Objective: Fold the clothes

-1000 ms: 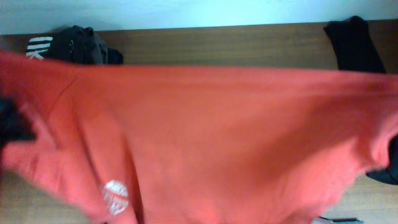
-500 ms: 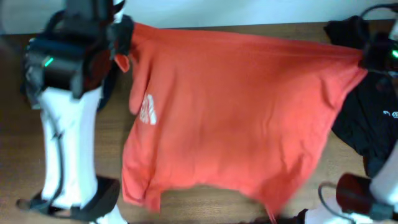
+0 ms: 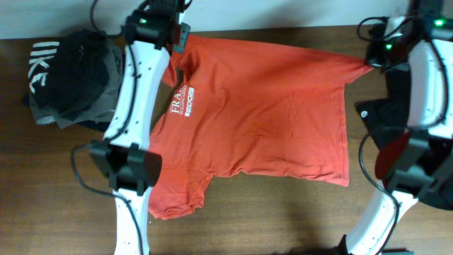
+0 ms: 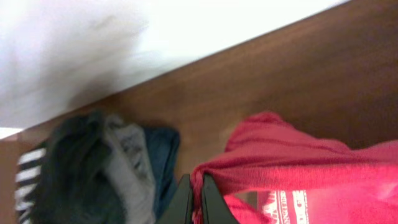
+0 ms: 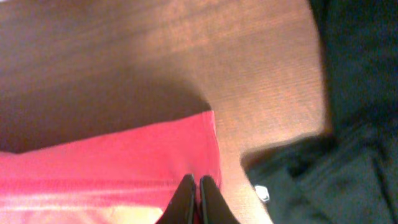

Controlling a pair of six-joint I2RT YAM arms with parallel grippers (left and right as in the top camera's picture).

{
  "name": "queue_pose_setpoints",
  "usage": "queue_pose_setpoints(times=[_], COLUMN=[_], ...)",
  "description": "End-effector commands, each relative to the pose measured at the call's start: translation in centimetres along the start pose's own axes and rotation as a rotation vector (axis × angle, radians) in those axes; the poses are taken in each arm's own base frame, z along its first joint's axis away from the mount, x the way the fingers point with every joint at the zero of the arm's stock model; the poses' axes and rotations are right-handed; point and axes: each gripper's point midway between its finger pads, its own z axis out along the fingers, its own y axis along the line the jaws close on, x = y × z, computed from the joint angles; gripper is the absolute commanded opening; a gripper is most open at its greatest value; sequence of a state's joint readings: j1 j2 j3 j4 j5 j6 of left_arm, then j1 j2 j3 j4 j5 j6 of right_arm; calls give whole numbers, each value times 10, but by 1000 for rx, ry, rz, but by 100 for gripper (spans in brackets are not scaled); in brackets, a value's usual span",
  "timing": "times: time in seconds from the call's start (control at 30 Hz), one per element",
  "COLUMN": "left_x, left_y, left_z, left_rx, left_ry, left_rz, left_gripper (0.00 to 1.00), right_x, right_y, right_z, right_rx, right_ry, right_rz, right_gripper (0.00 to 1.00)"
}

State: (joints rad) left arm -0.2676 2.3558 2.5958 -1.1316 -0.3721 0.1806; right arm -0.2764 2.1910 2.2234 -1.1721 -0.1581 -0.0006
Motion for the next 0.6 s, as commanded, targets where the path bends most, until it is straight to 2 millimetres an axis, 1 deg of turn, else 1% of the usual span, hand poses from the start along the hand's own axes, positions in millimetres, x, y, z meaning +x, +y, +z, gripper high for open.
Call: queue_pose_setpoints(times=[0.0,0.03,0.1,0.17,0.33,0.4,0.47,0.53,0.57], left_x=[2,0,-2,-2,-3,-5,-10,-17,-22], left_y=[13,13,10,7,5,7,12,17,22], left_z=[31,40,53,57,59,57,51,40,30], left_rx=[-58,-62,-59,-45,-37,-41,-44,-48,-51], left_ry=[2,-9,-22,-24,-30,-37,-52,-73,-88], left_rz=[-39,-48,-56,-57,-58,-62,-70,-78,-84], left_gripper=[1,1,1,1,1,1,1,1,0], right_x=[-11,-14,-17,-17,-12,-9,-7,-6,-6], right_y=[4,5,7,7,3,3,3,4,5], right_z=[15,20,25,25,24,24,23,18,12], right_rx=[19,20,18,18,21,21,21,21,21], right_ry=[-32,-41,-51,-50,-31,-18,-11,-11,-15], right_rz=[-26,-30,-34,-25,-4,-3,-2,-2,-2], right_gripper=[4,4,4,4,4,4,4,4,4])
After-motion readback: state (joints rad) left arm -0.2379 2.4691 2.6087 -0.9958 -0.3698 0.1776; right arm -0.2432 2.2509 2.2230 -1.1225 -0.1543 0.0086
